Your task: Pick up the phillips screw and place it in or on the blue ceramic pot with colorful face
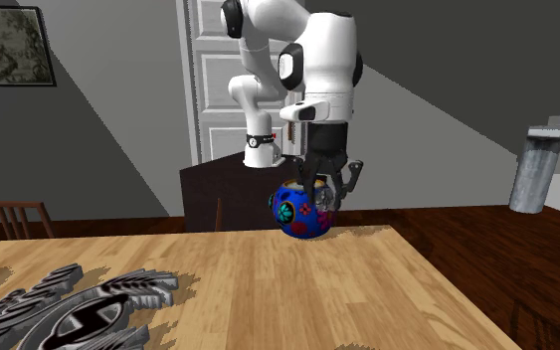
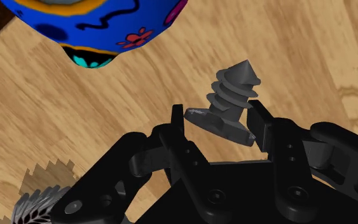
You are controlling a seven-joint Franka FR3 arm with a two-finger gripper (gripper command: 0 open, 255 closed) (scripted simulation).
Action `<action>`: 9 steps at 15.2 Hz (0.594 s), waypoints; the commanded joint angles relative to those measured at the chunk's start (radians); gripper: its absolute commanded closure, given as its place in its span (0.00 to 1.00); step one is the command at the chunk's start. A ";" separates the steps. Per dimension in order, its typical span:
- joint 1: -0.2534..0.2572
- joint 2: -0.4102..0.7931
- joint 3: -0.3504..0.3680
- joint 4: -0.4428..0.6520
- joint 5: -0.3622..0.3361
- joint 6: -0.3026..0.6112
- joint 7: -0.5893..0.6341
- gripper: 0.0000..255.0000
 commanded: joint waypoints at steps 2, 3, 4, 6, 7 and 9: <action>-0.006 -0.027 0.008 0.002 0.010 -0.028 -0.006 1.00; -0.007 -0.035 0.010 0.003 0.013 -0.038 -0.008 1.00; -0.009 -0.043 0.013 0.005 0.017 -0.047 -0.009 1.00; -0.012 -0.058 0.017 0.009 0.023 -0.066 -0.013 1.00; -0.013 -0.066 0.019 0.011 0.026 -0.075 -0.015 1.00; -0.016 -0.081 0.024 0.016 0.032 -0.095 -0.018 1.00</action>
